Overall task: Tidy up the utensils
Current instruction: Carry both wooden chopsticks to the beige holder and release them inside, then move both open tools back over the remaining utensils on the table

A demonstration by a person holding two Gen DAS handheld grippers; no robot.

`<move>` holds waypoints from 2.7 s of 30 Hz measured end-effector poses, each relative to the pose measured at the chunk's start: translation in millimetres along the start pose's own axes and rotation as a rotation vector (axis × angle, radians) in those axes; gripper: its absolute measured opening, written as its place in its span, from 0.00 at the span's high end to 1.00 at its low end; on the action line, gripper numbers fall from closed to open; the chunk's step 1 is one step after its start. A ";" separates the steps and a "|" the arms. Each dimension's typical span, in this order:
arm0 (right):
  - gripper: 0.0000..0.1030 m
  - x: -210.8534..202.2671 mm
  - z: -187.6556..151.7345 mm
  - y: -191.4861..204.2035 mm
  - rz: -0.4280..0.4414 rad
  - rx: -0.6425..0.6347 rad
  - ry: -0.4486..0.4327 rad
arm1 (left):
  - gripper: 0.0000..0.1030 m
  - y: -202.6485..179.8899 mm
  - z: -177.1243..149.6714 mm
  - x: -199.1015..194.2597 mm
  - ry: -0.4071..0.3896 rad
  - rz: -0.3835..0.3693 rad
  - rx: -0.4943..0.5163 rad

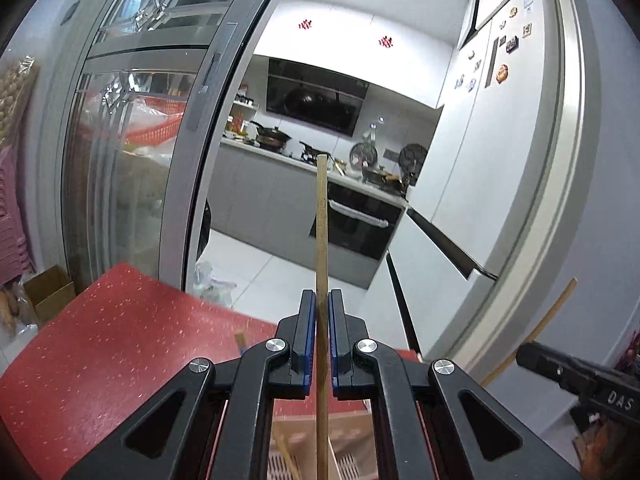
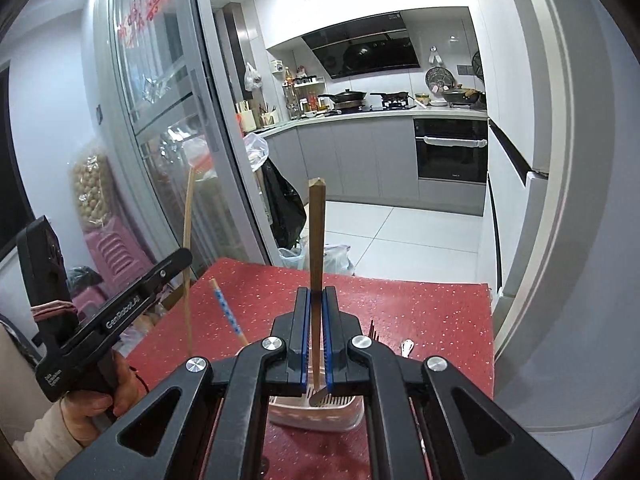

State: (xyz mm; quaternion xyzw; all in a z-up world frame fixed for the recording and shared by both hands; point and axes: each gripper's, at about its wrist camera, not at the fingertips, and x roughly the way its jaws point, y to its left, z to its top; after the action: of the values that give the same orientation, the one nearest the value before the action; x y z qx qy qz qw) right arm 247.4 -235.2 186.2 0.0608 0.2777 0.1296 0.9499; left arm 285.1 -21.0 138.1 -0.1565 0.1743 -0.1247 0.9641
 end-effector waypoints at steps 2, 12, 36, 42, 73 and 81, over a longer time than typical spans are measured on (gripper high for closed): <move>0.94 9.6 -2.0 -4.1 -0.003 0.001 0.005 | 0.70 2.5 -2.1 10.3 -0.013 0.002 -0.016; 0.94 56.8 -13.9 -17.2 0.009 0.001 0.086 | 0.70 12.3 -37.3 44.3 -0.011 0.039 -0.005; 0.94 117.7 -36.0 -31.9 0.042 0.080 0.231 | 0.70 7.8 -80.0 34.7 0.059 0.157 0.158; 0.93 123.4 -40.6 -37.0 0.047 0.109 0.260 | 0.70 11.9 -76.1 28.3 0.085 0.172 0.135; 0.31 31.6 -141.0 -10.9 0.093 0.223 0.321 | 0.70 42.8 -132.7 -81.1 0.371 0.193 0.176; 0.28 24.6 -179.8 -7.2 0.076 0.253 0.384 | 0.00 60.2 -155.8 -112.3 0.396 0.249 0.165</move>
State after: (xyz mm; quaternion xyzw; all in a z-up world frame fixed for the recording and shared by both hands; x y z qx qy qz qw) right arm 171.2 -227.3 21.6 0.1640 0.4647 0.1385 0.8590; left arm 135.9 27.3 11.9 -0.0271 0.3670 -0.0469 0.9286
